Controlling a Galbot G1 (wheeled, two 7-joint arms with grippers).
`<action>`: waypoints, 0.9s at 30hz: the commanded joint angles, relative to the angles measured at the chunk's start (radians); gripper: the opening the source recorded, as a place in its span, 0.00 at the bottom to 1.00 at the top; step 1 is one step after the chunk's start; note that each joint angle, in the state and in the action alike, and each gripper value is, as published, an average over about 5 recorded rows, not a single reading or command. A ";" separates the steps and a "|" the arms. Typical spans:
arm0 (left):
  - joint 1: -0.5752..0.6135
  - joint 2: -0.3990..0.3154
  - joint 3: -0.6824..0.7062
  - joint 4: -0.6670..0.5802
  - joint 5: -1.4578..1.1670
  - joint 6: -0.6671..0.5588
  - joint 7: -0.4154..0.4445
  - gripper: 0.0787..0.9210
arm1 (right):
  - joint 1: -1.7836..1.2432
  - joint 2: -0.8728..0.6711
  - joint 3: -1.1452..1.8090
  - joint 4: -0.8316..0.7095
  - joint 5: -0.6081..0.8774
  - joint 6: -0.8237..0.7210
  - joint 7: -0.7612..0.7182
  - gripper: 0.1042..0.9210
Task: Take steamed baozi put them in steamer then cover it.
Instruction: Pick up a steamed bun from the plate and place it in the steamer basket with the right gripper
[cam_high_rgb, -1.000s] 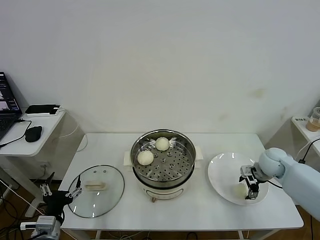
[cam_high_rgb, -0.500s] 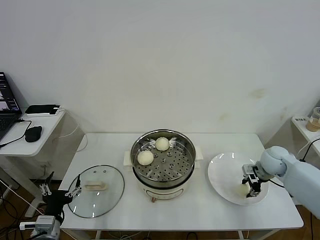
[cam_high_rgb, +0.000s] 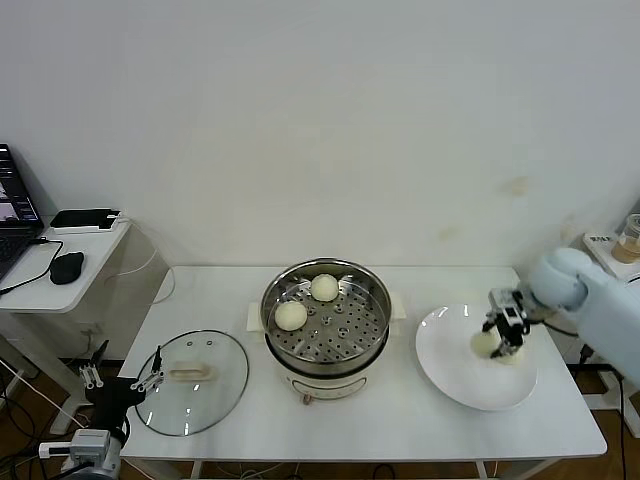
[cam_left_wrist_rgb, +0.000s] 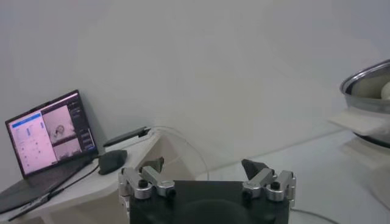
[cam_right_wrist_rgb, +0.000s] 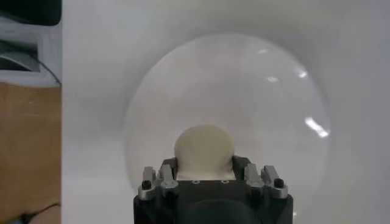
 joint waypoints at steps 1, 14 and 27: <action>-0.004 0.009 0.001 -0.001 0.000 0.001 0.000 0.88 | 0.389 0.080 -0.228 0.018 0.137 -0.013 0.006 0.57; 0.006 0.008 -0.030 -0.008 0.001 0.003 -0.001 0.88 | 0.548 0.389 -0.393 0.045 0.256 -0.041 0.131 0.58; 0.036 -0.013 -0.081 -0.042 0.001 0.006 -0.001 0.88 | 0.455 0.596 -0.512 0.031 0.233 0.080 0.190 0.59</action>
